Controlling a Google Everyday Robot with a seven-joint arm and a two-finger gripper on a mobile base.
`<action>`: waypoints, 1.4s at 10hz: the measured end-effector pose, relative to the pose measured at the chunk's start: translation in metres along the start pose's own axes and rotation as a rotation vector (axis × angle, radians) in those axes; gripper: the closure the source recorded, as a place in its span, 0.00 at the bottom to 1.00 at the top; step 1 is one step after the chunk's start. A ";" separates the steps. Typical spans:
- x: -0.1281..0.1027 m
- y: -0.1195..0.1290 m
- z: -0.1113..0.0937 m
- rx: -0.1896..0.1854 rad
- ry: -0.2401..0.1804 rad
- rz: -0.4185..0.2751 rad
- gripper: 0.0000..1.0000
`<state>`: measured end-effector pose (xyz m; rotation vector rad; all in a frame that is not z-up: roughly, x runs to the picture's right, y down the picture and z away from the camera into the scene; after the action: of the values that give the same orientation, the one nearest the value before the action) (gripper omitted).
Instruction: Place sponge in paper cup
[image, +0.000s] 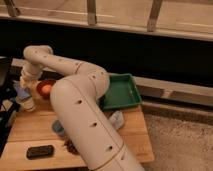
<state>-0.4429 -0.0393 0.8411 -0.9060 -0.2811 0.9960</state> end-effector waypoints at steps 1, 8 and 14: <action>0.000 -0.001 0.001 -0.002 -0.002 -0.001 1.00; 0.003 0.000 0.014 -0.020 0.003 -0.002 1.00; 0.009 -0.002 0.034 -0.011 0.037 0.003 0.98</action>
<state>-0.4567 -0.0147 0.8620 -0.9337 -0.2543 0.9809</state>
